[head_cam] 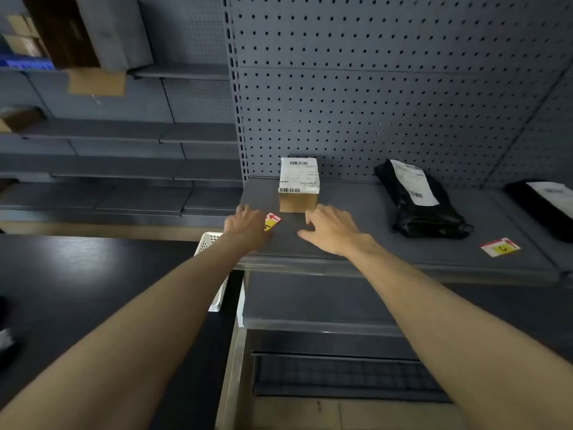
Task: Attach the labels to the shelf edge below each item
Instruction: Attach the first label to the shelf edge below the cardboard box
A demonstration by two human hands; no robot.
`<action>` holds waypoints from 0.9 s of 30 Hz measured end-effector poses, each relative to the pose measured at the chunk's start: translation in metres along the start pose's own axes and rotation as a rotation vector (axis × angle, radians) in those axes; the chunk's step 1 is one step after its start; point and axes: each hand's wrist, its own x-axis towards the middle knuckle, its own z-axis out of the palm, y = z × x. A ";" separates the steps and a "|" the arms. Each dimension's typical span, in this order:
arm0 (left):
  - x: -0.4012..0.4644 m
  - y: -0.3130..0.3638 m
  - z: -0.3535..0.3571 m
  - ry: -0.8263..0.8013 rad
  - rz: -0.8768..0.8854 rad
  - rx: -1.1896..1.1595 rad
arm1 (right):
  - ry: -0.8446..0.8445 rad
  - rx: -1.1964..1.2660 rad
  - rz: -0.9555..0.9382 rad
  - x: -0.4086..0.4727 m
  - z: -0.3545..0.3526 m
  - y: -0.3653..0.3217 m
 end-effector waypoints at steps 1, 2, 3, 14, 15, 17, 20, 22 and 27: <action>0.001 0.000 0.004 -0.015 -0.034 0.009 | -0.013 -0.009 0.008 0.000 0.003 0.000; 0.003 -0.002 0.007 -0.007 -0.068 -0.003 | -0.003 -0.015 0.014 0.000 0.006 0.000; 0.007 -0.004 0.012 -0.005 -0.100 -0.033 | -0.006 -0.017 0.011 -0.001 0.009 0.001; 0.025 -0.016 0.012 -0.041 -0.212 -0.487 | -0.015 0.021 0.025 0.001 0.019 0.002; 0.020 -0.015 0.007 -0.012 -0.212 -0.546 | -0.011 0.037 0.037 0.001 0.017 0.002; 0.013 -0.010 -0.004 0.033 -0.188 -0.654 | -0.005 0.121 0.085 0.001 0.012 0.004; 0.000 -0.001 -0.023 0.006 -0.071 -0.733 | 0.017 0.407 0.191 0.000 0.001 0.009; -0.008 0.004 -0.035 -0.029 -0.003 -0.761 | 0.048 0.611 0.230 -0.003 -0.009 0.012; -0.024 0.022 -0.047 -0.075 0.114 -0.782 | 0.080 0.896 0.253 -0.021 -0.030 0.018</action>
